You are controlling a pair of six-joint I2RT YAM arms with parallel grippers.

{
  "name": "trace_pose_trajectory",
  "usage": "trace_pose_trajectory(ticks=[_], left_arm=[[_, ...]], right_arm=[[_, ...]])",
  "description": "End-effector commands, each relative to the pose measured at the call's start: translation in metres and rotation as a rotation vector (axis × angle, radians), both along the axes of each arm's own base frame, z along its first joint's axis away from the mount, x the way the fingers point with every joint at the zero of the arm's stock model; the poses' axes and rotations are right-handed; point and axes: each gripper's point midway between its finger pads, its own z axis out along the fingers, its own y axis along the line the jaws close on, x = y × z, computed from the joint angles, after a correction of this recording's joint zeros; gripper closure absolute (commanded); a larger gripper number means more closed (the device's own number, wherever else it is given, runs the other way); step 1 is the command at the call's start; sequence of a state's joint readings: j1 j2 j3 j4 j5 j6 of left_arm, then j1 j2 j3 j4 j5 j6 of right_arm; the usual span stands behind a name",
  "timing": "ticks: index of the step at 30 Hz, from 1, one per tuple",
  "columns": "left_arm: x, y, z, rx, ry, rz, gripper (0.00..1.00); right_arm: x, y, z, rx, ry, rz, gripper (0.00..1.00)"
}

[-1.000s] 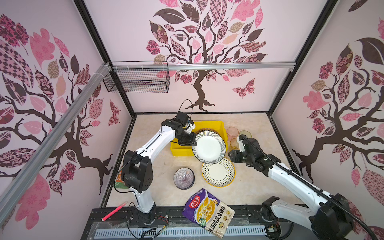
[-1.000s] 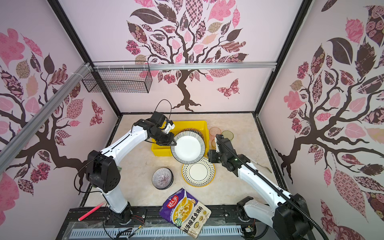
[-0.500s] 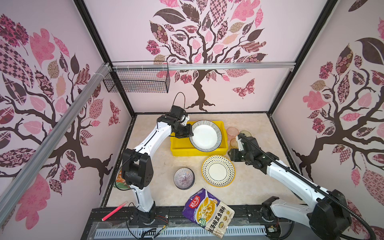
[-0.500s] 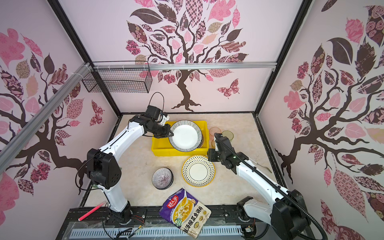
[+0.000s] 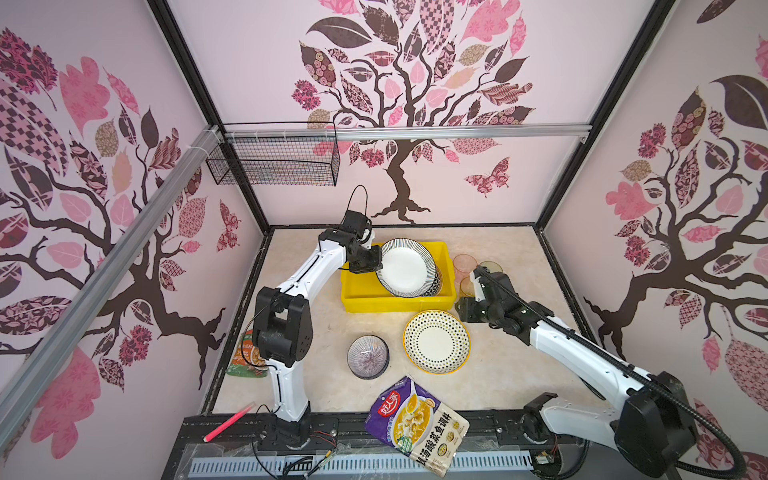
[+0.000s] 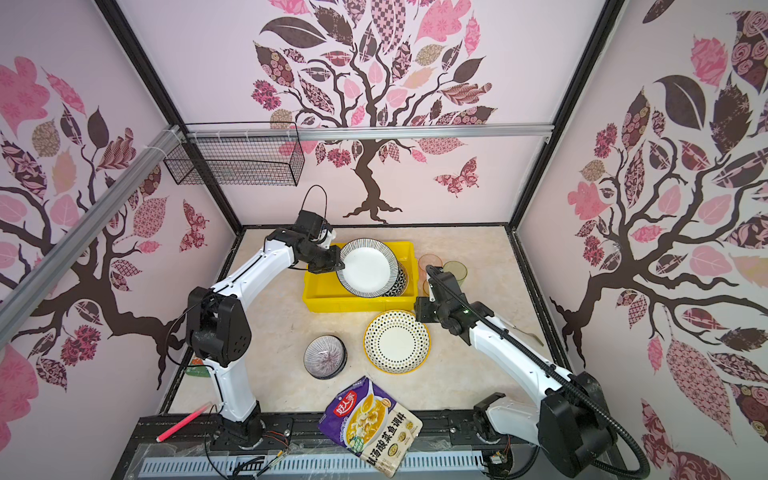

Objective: Place the mixed dishes into the plastic bin
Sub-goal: 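Lower the striped plate into the yellow bin onto the patterned plate with left gripper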

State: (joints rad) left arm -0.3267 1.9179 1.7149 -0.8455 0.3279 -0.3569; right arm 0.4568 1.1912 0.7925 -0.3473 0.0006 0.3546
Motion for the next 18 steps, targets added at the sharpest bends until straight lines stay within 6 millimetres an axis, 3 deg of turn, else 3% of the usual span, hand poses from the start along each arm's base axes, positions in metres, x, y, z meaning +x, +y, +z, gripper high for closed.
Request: trace_pose_trajectory(ticks=[1,18], left_arm=[[0.029,-0.012,0.047,-0.09,-0.151,0.004,1.0],[0.044,-0.014,0.012,-0.076,-0.106,0.035,1.0]], right_arm=[[0.007,0.001,0.009,-0.011,-0.019,-0.001,0.39],[0.009,0.003,0.005,-0.007,-0.006,-0.001,0.38]])
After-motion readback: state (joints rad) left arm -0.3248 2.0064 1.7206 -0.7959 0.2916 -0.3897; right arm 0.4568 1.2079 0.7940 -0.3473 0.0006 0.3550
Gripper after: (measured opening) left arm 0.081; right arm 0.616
